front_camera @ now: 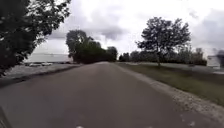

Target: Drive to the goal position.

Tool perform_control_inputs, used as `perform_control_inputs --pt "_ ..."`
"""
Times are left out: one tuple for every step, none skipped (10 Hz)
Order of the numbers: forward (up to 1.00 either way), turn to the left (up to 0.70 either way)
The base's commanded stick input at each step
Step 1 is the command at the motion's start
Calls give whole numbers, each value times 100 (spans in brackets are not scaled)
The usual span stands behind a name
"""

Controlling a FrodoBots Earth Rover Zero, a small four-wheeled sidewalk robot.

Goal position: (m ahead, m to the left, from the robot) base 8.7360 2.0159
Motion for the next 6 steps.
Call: perform_control_inputs --pt "100 1" --pt "100 1" --pt "100 1" --pt "100 1" --pt "100 1" --pt "100 1"
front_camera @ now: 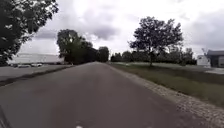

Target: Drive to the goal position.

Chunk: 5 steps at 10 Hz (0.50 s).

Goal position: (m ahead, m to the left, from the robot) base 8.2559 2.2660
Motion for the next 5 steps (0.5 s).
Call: perform_control_inputs --pt "100 1" --pt "100 1" --pt "100 1" --pt "100 1" --pt "100 1"
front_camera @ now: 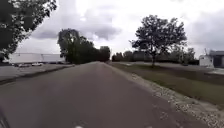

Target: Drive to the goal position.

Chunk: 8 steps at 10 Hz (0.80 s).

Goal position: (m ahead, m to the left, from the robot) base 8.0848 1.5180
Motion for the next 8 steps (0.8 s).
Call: perform_control_inputs --pt "100 1" --pt "100 1" --pt "100 1" --pt "100 1" --pt "100 1" --pt "100 1" --pt "100 1" --pt "100 1"
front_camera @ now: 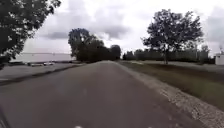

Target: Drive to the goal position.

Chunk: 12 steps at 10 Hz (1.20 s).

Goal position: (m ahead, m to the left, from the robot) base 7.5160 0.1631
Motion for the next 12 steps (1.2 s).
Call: perform_control_inputs --pt "100 1" --pt "100 1" --pt "100 1" --pt "100 1" --pt "100 1" --pt "100 1" --pt "100 1" --pt "100 1" --pt "100 1" --pt "100 1" --pt "100 1" --pt "100 1"
